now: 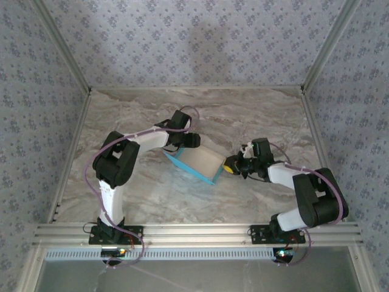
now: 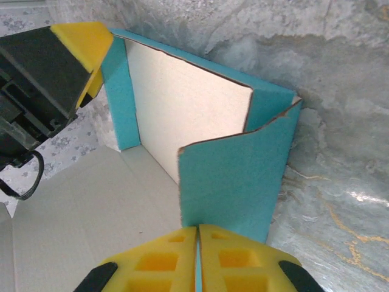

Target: Fold the paper box

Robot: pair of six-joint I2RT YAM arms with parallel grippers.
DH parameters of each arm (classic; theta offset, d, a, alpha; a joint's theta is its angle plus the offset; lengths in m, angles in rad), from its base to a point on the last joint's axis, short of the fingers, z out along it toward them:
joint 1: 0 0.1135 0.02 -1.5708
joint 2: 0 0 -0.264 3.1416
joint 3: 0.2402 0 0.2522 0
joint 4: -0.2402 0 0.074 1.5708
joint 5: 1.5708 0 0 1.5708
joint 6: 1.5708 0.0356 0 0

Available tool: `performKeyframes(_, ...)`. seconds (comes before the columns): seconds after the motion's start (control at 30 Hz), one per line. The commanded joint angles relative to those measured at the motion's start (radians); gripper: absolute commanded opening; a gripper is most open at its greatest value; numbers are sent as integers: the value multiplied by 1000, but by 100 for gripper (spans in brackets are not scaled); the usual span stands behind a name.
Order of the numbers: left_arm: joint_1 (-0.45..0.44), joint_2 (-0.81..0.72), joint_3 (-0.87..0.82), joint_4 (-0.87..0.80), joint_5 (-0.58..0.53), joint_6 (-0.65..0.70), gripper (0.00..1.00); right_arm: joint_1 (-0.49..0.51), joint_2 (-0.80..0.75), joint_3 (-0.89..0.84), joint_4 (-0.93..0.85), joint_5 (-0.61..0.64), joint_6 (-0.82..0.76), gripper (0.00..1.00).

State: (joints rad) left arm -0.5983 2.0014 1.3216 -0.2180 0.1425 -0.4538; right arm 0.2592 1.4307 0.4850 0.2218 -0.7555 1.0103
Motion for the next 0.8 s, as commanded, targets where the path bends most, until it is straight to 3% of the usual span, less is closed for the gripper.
performKeyframes(0.0, -9, 17, 8, -31, 15, 14, 62, -7, -28, -10, -5, 7, 2, 13)
performKeyframes(0.47, -9, 21, 6, -21, 19, 0, 62, 67, 51, 73, -215, 92, -165, 24)
performKeyframes(0.77, -7, 22, -1, -15, 20, -2, 62, 69, 7, 144, -358, 133, -233, 30)
